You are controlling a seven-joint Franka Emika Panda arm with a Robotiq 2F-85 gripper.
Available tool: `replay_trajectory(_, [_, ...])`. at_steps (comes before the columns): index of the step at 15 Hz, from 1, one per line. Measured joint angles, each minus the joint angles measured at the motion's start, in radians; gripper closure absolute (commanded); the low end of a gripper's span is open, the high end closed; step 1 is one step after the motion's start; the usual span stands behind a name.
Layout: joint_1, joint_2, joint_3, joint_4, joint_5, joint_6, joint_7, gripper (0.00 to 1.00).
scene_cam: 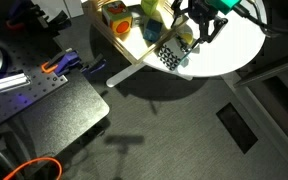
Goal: Put the plushy cube and yellow plastic fruit on the right and in the crate
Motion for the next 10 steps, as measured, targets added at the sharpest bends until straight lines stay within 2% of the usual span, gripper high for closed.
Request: replay_trajectory(10, [-0.018, 0.082, 0.0, 0.01, 0.0, 0.053, -0.031, 0.0])
